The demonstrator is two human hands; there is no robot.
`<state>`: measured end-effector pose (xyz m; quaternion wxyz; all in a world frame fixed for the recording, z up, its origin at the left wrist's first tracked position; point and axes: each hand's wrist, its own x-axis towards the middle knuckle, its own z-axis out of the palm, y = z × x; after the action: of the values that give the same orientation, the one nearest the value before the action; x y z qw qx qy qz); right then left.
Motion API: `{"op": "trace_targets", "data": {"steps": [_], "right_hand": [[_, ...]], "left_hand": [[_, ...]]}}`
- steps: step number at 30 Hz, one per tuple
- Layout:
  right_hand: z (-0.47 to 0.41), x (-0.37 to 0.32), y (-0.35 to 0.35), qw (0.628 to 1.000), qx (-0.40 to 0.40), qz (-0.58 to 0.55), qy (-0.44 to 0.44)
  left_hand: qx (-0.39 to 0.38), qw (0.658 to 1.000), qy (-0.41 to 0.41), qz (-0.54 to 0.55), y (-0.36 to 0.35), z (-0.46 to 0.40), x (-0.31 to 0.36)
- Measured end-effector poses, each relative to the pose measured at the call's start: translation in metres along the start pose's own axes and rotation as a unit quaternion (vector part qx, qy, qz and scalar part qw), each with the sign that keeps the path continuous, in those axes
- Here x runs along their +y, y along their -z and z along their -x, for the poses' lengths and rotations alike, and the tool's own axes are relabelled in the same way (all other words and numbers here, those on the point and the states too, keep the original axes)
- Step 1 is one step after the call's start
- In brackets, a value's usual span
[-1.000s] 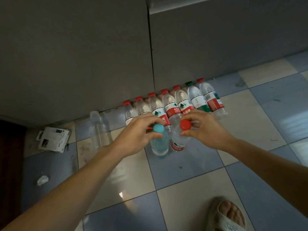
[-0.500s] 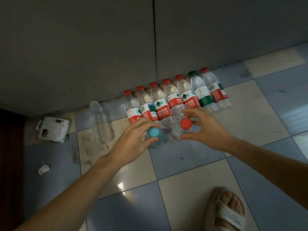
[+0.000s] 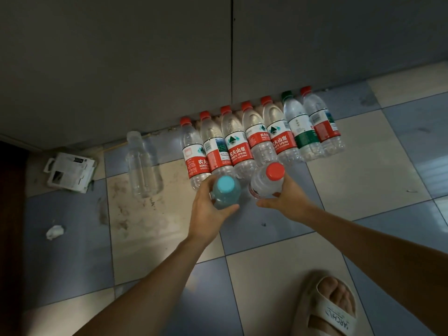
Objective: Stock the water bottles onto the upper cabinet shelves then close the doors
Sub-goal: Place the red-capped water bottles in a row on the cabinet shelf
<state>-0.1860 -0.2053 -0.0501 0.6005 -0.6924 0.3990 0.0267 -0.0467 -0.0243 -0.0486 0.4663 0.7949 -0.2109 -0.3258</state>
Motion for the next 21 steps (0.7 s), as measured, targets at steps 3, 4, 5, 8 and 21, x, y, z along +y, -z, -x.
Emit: {"op": "trace_targets", "data": {"steps": [3,4,5,8,21], "right_hand": [[-0.004,-0.001,-0.003,0.999,0.025,-0.019,0.010],[-0.004,-0.002,-0.003,0.999,0.026,-0.030,0.011],[-0.004,-0.001,-0.003,0.999,0.024,-0.041,0.010],[0.000,-0.006,-0.002,0.998,0.031,-0.059,0.004],[0.071,-0.141,0.021,0.996,-0.049,-0.048,0.057]], "left_hand": [[0.021,0.999,0.013,0.027,-0.010,-0.002,0.004],[0.027,0.999,0.017,0.034,-0.012,-0.001,0.005],[0.032,0.999,0.020,0.039,-0.013,-0.001,0.006],[0.038,0.997,0.038,0.048,-0.010,0.002,0.012],[0.055,0.994,0.031,0.085,0.072,0.029,0.149]]}}
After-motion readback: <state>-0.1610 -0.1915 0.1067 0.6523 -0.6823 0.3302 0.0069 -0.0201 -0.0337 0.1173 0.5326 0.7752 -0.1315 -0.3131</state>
